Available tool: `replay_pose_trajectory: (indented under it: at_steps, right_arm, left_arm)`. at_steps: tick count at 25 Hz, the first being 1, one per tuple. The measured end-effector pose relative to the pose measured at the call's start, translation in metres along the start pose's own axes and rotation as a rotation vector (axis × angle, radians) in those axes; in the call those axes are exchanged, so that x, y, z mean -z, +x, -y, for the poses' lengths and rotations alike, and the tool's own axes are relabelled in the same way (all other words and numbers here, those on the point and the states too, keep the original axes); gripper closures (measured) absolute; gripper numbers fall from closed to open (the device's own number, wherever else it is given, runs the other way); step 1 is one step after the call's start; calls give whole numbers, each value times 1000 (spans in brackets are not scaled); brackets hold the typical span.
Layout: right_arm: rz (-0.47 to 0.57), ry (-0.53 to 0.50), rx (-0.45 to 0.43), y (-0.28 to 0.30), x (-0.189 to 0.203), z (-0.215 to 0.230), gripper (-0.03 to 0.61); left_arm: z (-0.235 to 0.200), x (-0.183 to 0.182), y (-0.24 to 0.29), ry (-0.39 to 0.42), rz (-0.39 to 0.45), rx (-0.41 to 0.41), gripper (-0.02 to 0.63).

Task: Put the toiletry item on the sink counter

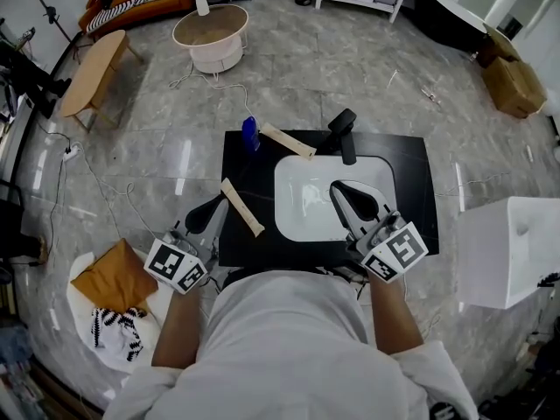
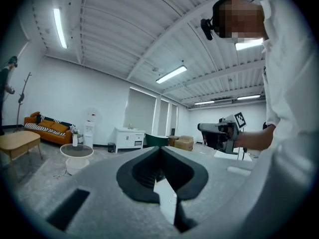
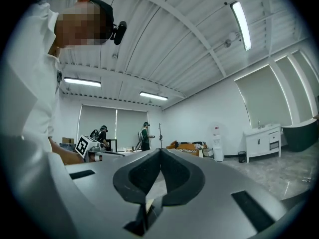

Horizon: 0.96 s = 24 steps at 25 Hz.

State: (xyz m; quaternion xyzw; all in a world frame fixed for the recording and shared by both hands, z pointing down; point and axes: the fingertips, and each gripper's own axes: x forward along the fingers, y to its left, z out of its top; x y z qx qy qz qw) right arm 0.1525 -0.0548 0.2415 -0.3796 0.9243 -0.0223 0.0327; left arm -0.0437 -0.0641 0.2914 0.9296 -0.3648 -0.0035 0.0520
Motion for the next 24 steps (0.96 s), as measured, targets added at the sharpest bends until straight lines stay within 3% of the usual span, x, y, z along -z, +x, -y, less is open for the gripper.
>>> replay_pose_trajectory:
  at_steps: [14, 24]
  right_arm:
    - [-33, 38, -50, 19, 16, -6, 565]
    - [-74, 50, -85, 51, 31, -19, 565]
  left_arm:
    - [-5, 20, 4, -60, -25, 11, 598]
    - [-36, 35, -5, -69, -26, 6, 598]
